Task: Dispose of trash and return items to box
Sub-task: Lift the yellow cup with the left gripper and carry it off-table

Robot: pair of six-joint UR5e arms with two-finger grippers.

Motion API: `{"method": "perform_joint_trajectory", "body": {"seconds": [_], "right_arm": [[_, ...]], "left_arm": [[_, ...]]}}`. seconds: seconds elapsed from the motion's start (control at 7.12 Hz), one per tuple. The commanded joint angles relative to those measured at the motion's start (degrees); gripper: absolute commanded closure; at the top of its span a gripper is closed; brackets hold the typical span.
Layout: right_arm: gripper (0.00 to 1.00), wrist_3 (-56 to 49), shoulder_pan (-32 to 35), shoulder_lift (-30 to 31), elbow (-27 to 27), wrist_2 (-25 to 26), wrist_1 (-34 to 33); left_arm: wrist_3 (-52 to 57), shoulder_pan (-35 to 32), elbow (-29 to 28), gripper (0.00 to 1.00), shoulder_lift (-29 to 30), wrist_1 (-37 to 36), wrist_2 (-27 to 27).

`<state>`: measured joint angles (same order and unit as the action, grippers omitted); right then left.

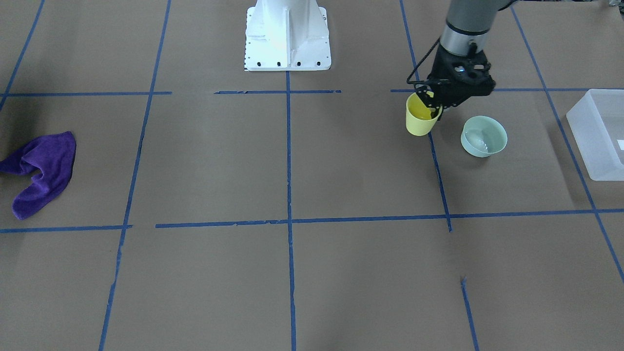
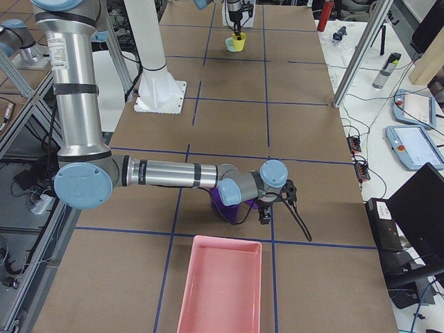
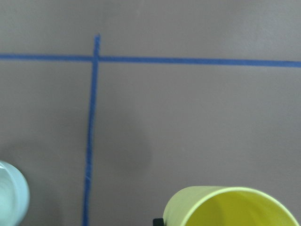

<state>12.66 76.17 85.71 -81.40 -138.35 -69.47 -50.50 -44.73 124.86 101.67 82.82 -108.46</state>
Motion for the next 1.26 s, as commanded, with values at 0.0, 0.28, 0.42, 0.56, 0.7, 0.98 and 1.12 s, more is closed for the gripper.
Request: {"method": "perform_joint_trajectory", "body": {"seconds": [0.0,0.28,0.42,0.56,0.7,0.98,1.12], "right_arm": [[0.0,0.0,-0.4,-0.02,-0.16,0.01,0.03],[0.0,0.17,-0.58,0.07,0.1,0.19,2.91],[0.0,0.61,-0.67,0.25,0.1,0.19,3.63],[0.0,0.53,-0.67,0.25,0.1,0.27,3.72],[0.0,0.52,-0.76,0.25,0.01,0.19,3.72],[0.0,0.52,-0.76,0.25,-0.08,0.27,3.81],[0.0,0.44,-1.02,0.25,0.01,0.28,4.42]], "left_arm": [[20.17,-10.87,-0.4,1.0,-5.06,0.32,-4.12],[43.71,-27.34,-6.43,1.0,-10.85,3.98,-11.82],[53.57,-33.61,-12.48,1.0,-12.18,6.88,-13.25],[61.93,-38.02,-17.58,1.0,-12.98,9.61,-13.35],[68.8,-42.07,-23.47,1.0,-12.99,11.81,-14.66],[77.01,-46.31,-32.0,1.0,-14.38,16.12,-18.6],[78.44,-46.33,-35.88,1.0,-17.09,23.36,-21.67]]}}
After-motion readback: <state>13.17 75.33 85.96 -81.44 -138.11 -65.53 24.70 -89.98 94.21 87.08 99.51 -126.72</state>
